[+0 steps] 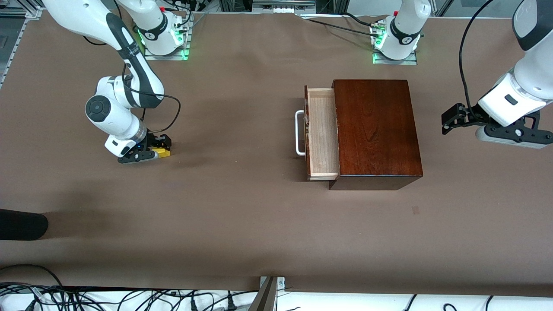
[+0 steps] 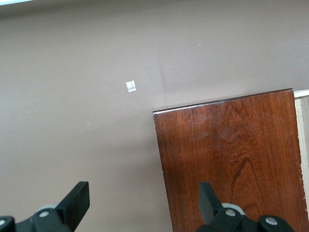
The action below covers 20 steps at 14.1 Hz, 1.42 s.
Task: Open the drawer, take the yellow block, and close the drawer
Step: 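Open the right gripper and withdraw it while the left gripper reaches the drawer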
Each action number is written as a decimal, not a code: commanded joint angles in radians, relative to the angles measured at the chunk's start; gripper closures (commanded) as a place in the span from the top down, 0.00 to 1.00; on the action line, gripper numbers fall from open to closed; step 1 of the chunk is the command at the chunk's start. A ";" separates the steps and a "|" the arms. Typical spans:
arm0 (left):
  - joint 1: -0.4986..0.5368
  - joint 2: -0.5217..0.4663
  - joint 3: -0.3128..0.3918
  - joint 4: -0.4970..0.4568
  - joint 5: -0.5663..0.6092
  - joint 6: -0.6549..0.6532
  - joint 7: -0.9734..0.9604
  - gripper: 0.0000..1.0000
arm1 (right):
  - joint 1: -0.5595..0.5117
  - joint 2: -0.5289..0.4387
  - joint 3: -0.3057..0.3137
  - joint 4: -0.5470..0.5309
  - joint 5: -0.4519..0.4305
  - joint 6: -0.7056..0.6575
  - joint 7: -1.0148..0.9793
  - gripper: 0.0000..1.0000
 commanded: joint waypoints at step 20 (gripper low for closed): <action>-0.497 0.262 -0.082 0.106 -0.117 0.064 0.513 1.00 | -0.005 -0.300 0.014 0.642 -0.055 -0.989 0.013 1.00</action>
